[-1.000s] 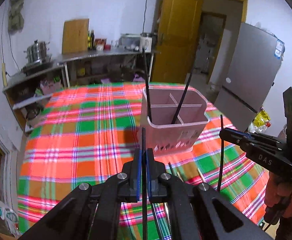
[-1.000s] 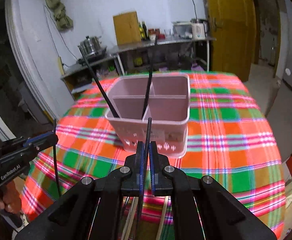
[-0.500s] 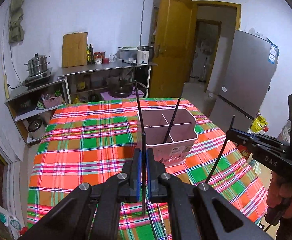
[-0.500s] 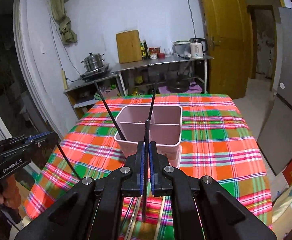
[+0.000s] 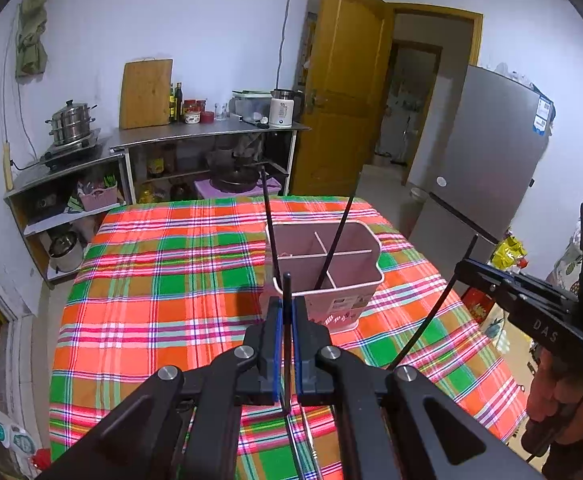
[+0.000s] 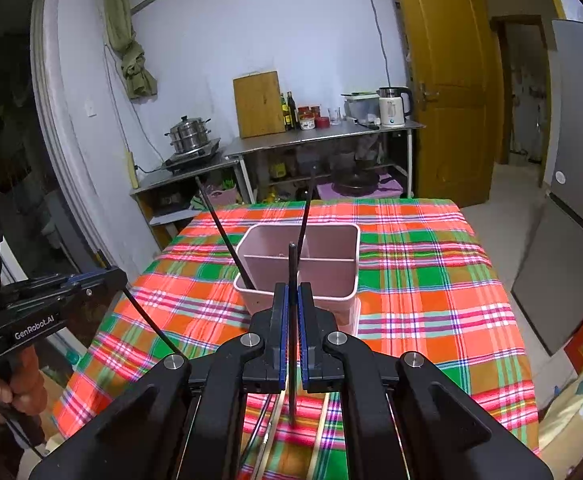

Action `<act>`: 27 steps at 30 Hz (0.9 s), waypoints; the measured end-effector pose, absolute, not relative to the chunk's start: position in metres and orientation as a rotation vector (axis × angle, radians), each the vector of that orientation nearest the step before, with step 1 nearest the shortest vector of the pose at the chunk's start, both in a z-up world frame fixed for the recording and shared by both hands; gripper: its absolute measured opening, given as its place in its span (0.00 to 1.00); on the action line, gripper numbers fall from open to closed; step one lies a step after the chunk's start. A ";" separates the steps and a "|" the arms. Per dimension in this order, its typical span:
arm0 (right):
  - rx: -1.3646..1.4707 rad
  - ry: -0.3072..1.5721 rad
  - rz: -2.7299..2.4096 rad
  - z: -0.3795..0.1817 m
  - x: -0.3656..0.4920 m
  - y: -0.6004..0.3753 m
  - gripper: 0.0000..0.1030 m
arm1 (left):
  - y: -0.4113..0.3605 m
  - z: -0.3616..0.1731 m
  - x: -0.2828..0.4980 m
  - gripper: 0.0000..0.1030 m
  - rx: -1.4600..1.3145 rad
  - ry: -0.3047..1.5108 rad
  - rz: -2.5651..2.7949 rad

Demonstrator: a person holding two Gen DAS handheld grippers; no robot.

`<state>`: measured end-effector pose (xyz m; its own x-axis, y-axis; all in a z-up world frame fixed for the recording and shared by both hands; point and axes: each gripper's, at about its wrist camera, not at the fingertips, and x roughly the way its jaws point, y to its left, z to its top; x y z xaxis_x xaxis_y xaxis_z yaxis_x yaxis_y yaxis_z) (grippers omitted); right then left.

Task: Organize utensils
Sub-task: 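Raise the held chopsticks upright with both tools and lower them into the basket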

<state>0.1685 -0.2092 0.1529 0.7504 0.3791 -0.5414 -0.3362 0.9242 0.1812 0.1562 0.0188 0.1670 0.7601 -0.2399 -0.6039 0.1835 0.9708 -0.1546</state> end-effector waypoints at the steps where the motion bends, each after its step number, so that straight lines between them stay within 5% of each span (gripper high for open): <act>1: 0.075 0.602 0.392 0.155 0.168 -0.210 0.04 | 0.018 0.170 0.158 0.04 -0.089 0.667 -0.234; 27: 0.155 0.402 0.391 0.231 0.228 -0.198 0.04 | 0.020 0.263 0.239 0.04 -0.171 0.523 -0.248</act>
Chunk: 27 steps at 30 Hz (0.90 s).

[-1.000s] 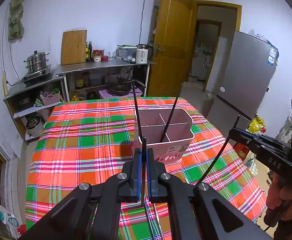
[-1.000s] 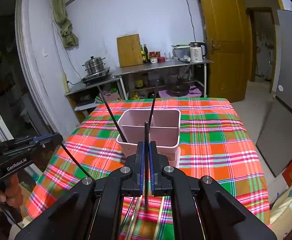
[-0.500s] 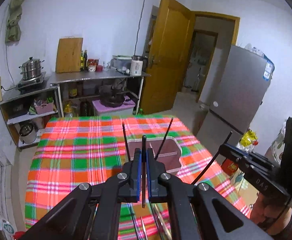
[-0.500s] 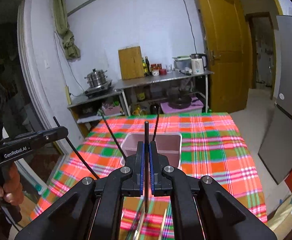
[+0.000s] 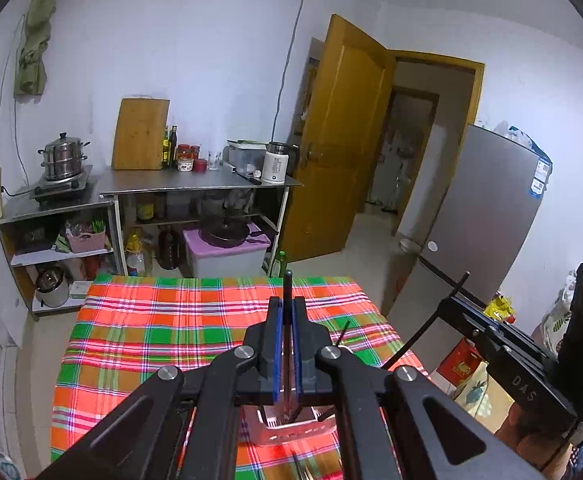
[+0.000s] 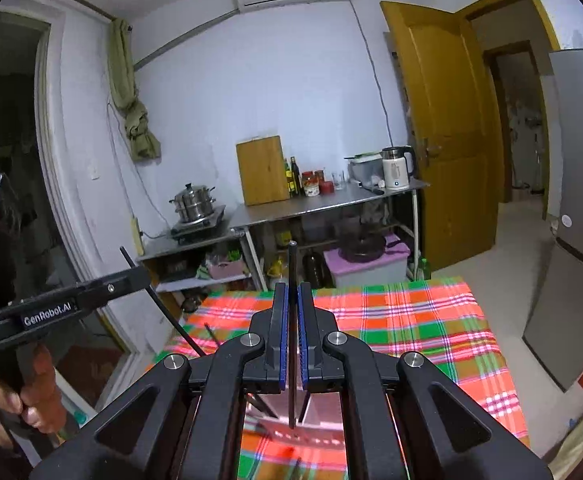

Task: Organize utensils
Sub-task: 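Raise the held chopsticks upright with both tools and lower them into the basket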

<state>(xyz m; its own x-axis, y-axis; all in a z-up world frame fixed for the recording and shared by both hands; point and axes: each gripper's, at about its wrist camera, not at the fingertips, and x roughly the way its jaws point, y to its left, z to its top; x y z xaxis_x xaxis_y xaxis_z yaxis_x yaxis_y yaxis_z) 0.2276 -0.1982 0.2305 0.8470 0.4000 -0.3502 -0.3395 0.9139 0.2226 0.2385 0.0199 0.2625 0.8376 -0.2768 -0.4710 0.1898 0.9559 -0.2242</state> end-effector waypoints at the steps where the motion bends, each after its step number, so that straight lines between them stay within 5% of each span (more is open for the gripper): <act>1: 0.158 0.399 0.391 0.229 0.230 -0.197 0.04 | 0.020 0.259 0.243 0.04 -0.178 0.528 -0.249; 27: 0.152 0.562 0.384 0.153 0.268 -0.178 0.04 | 0.032 0.153 0.286 0.04 -0.249 0.679 -0.240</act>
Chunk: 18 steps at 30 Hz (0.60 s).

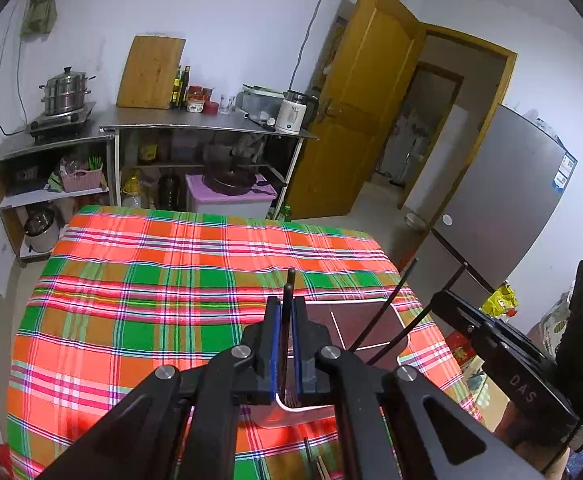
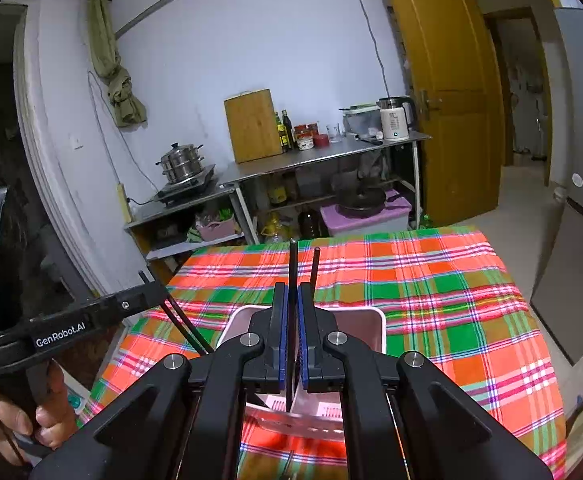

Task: Organize utensils
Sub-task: 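Raise the held chopsticks upright with both tools and lower them into the basket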

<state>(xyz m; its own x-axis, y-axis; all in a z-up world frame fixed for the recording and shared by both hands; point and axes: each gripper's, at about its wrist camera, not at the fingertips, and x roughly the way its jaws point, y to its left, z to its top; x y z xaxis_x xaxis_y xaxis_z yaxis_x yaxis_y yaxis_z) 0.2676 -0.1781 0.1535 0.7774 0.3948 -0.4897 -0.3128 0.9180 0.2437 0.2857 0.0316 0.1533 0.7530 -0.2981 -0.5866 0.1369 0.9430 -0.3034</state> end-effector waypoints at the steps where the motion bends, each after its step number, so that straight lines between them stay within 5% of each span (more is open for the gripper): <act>1: 0.153 0.574 0.383 0.152 0.269 -0.178 0.04 | 0.031 0.154 0.285 0.04 -0.243 0.679 -0.239; 18: 0.163 0.541 0.398 0.165 0.224 -0.203 0.10 | 0.039 0.173 0.213 0.10 -0.216 0.579 -0.226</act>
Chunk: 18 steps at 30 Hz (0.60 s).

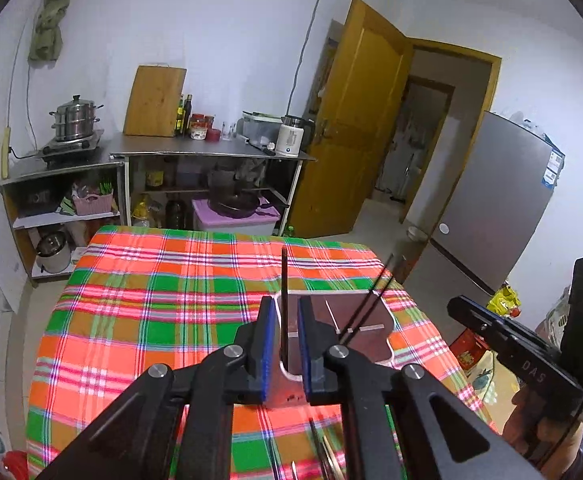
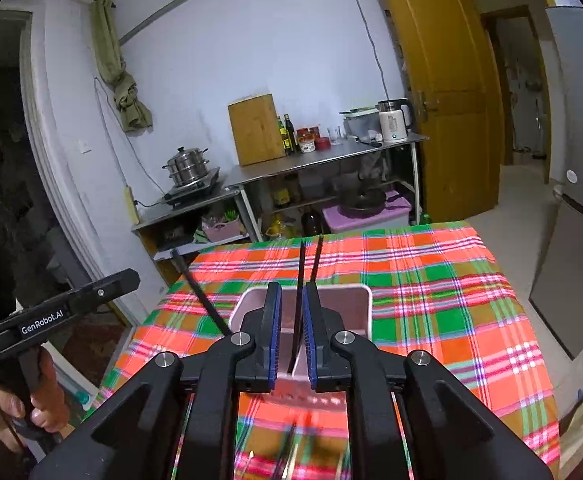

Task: Organize utensils
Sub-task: 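Raise the held chopsticks upright with both tools and lower them into the basket, then open both tools to release the chopsticks into the basket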

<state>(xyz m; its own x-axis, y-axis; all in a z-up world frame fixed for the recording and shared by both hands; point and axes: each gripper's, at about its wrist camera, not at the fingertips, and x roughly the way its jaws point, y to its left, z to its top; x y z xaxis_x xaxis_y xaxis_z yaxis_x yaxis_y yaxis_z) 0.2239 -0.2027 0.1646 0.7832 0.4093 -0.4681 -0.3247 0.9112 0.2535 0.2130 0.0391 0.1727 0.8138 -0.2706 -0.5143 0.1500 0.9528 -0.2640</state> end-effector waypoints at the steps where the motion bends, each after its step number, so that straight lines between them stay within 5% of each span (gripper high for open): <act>1: 0.159 0.538 0.397 0.163 0.217 -0.205 0.10 | 0.038 0.171 0.206 0.10 -0.216 0.576 -0.227; 18: 0.146 0.573 0.391 0.119 0.126 -0.225 0.10 | 0.020 0.107 0.107 0.10 -0.176 0.624 -0.241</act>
<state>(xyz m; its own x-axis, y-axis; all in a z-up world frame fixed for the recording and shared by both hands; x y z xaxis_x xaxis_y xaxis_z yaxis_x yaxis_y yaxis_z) 0.1258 -0.2247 0.1186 0.7695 0.3992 -0.4986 -0.3190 0.9165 0.2415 0.1068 0.0197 0.1070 0.7850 -0.2747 -0.5552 0.1694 0.9573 -0.2342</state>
